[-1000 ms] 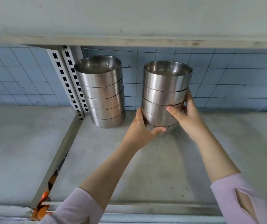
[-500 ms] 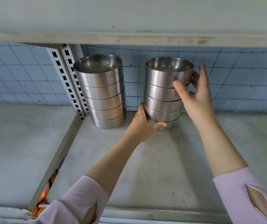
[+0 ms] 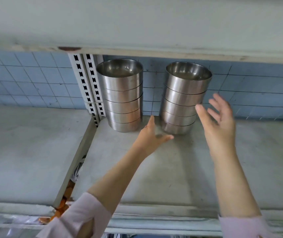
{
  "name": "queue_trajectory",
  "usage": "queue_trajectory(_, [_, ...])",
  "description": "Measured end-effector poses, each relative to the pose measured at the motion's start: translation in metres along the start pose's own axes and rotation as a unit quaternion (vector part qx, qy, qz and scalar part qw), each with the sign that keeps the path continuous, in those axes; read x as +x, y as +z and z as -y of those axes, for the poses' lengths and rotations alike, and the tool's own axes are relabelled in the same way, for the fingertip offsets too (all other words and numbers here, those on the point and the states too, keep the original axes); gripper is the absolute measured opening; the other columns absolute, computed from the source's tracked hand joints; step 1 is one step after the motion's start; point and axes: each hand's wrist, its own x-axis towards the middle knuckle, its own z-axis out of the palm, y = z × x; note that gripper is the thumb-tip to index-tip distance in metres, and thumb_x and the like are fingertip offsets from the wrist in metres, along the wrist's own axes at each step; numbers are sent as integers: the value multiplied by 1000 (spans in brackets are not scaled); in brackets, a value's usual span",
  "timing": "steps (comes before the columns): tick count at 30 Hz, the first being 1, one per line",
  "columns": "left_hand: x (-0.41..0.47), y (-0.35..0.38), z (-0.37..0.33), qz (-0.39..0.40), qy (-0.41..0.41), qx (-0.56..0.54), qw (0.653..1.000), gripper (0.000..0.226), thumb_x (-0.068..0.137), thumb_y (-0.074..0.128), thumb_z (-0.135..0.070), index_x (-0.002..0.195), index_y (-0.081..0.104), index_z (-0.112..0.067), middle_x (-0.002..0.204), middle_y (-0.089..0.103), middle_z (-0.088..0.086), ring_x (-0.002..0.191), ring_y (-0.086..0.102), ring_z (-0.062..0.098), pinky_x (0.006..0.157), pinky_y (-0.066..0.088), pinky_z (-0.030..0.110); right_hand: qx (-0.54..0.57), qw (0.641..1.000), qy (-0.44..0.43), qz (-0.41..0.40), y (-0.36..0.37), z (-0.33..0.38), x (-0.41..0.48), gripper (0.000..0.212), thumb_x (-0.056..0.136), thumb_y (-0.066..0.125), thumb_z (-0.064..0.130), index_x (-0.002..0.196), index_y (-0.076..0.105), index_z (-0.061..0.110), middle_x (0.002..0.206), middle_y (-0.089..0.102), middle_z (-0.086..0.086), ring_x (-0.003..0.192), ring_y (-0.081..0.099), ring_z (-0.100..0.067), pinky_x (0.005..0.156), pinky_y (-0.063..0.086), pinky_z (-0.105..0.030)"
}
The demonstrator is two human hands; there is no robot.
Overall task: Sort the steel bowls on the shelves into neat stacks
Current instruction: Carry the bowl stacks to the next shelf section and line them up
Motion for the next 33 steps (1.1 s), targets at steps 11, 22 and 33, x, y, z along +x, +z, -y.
queue_trajectory(11, [-244,-209,150,-229,58,44,971,34,89,67,-24,123,61,-28,121,59,-17,109,55,-3,96,46,23,-128,955,-158,215,166,58,-216,44,91,69,23,133,60,19,130,56,16,123,48,4,107,30,-6])
queue_trajectory(22, [-434,-413,296,-441,-87,28,893,36,88,67,-26,123,59,-33,120,63,-9,110,58,11,94,49,34,-50,894,-262,361,393,151,-371,48,91,71,22,136,58,16,141,53,8,135,48,-11,115,35,-26])
queue_trajectory(33, [-433,-566,413,-503,-122,-29,855,43,87,67,-25,117,49,-51,119,59,-18,112,56,6,95,43,25,12,866,-261,425,619,206,-407,47,91,70,26,136,57,26,141,54,15,134,44,4,115,34,-23])
